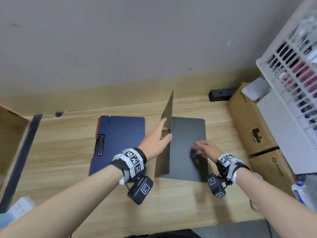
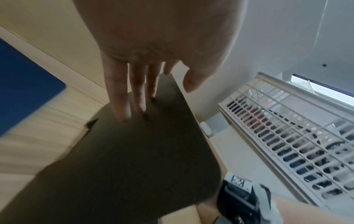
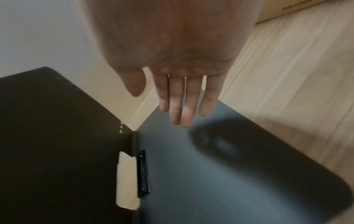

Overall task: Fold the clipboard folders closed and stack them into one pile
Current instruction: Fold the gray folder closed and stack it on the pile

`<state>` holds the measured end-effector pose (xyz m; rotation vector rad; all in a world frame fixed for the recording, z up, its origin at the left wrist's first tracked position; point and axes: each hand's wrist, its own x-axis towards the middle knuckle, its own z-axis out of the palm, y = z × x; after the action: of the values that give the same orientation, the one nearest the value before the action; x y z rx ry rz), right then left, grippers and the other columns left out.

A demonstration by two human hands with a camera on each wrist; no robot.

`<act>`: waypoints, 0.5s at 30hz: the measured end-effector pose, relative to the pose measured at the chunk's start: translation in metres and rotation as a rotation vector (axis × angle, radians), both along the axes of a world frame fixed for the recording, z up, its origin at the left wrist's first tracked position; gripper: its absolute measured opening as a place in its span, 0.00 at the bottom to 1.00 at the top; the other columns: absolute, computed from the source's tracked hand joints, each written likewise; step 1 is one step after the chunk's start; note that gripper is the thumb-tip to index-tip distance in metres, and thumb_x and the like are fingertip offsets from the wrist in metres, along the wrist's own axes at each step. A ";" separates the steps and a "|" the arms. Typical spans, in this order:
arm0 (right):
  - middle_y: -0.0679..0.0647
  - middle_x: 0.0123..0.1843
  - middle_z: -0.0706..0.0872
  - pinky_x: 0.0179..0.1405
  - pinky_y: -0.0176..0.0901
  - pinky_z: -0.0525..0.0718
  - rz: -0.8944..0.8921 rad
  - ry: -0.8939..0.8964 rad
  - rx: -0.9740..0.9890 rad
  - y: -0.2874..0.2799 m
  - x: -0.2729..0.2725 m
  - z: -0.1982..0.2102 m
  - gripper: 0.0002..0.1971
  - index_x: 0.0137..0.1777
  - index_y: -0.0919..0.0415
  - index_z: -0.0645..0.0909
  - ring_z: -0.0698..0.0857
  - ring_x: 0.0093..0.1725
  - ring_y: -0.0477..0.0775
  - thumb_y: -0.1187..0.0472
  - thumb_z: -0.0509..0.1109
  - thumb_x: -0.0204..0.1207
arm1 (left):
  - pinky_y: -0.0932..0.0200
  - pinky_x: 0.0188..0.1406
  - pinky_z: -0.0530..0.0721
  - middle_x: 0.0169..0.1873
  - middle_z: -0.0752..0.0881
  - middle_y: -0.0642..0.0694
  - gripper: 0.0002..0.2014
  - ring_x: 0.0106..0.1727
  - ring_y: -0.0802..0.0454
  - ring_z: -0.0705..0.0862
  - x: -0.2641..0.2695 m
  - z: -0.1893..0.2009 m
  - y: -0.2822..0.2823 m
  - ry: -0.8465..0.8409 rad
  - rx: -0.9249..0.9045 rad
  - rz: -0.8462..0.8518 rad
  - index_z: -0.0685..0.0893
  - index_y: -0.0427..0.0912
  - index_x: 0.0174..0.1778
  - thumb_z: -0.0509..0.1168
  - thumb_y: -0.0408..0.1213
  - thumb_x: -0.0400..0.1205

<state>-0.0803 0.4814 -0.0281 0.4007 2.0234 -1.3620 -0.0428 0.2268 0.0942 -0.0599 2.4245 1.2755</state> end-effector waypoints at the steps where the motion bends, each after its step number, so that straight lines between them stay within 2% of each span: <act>1: 0.61 0.58 0.89 0.46 0.43 0.78 -0.051 0.002 -0.056 0.002 -0.001 0.007 0.19 0.62 0.62 0.82 0.86 0.43 0.54 0.51 0.56 0.87 | 0.50 0.44 0.87 0.64 0.81 0.55 0.32 0.38 0.53 0.83 -0.002 -0.002 0.010 -0.004 -0.016 -0.027 0.53 0.65 0.82 0.57 0.46 0.82; 3: 0.57 0.50 0.90 0.47 0.45 0.80 -0.171 0.033 -0.151 0.004 -0.001 0.018 0.25 0.59 0.62 0.83 0.86 0.42 0.55 0.46 0.49 0.88 | 0.48 0.55 0.85 0.66 0.80 0.54 0.31 0.46 0.55 0.84 -0.007 -0.014 0.023 -0.028 -0.085 -0.109 0.58 0.60 0.81 0.58 0.42 0.81; 5: 0.53 0.45 0.89 0.46 0.45 0.81 -0.263 0.068 -0.177 0.008 -0.001 0.023 0.27 0.54 0.59 0.85 0.85 0.39 0.53 0.44 0.48 0.87 | 0.49 0.62 0.82 0.65 0.81 0.53 0.27 0.57 0.53 0.83 -0.011 -0.032 0.029 -0.096 -0.154 -0.178 0.67 0.55 0.78 0.58 0.39 0.81; 7: 0.53 0.48 0.90 0.50 0.47 0.81 -0.292 0.054 -0.171 0.011 -0.001 0.019 0.25 0.53 0.56 0.85 0.86 0.43 0.52 0.43 0.49 0.86 | 0.54 0.64 0.78 0.65 0.83 0.51 0.22 0.63 0.51 0.81 -0.015 -0.053 0.030 -0.161 -0.207 -0.194 0.74 0.50 0.73 0.59 0.38 0.81; 9: 0.55 0.58 0.89 0.58 0.51 0.81 -0.306 0.053 -0.128 0.014 0.001 0.006 0.23 0.61 0.57 0.84 0.87 0.54 0.55 0.42 0.57 0.83 | 0.57 0.63 0.77 0.64 0.83 0.49 0.20 0.63 0.49 0.81 -0.015 -0.074 0.028 -0.211 -0.242 -0.146 0.77 0.47 0.71 0.59 0.38 0.81; 11: 0.54 0.65 0.86 0.64 0.51 0.79 -0.256 0.111 -0.013 0.019 0.005 -0.008 0.19 0.66 0.58 0.80 0.84 0.61 0.56 0.49 0.66 0.80 | 0.52 0.65 0.78 0.63 0.82 0.45 0.20 0.63 0.44 0.81 -0.016 -0.095 0.024 -0.257 -0.263 -0.076 0.76 0.43 0.70 0.60 0.37 0.80; 13: 0.50 0.60 0.82 0.59 0.44 0.76 -0.167 0.138 0.107 0.020 0.011 -0.015 0.16 0.66 0.58 0.78 0.81 0.56 0.53 0.61 0.68 0.80 | 0.49 0.66 0.78 0.67 0.78 0.40 0.25 0.67 0.39 0.79 -0.017 -0.117 0.022 -0.314 -0.281 -0.002 0.72 0.39 0.74 0.62 0.36 0.78; 15: 0.53 0.55 0.80 0.57 0.40 0.74 -0.091 0.135 0.218 0.018 0.013 -0.028 0.16 0.65 0.67 0.79 0.79 0.54 0.53 0.65 0.68 0.78 | 0.48 0.69 0.76 0.70 0.74 0.38 0.30 0.70 0.37 0.76 -0.017 -0.136 0.019 -0.393 -0.273 0.091 0.68 0.37 0.75 0.65 0.36 0.76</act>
<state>-0.0674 0.4996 -0.0558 0.5148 2.3007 -1.2552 -0.0602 0.2462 -0.0421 -0.4577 2.2482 0.8601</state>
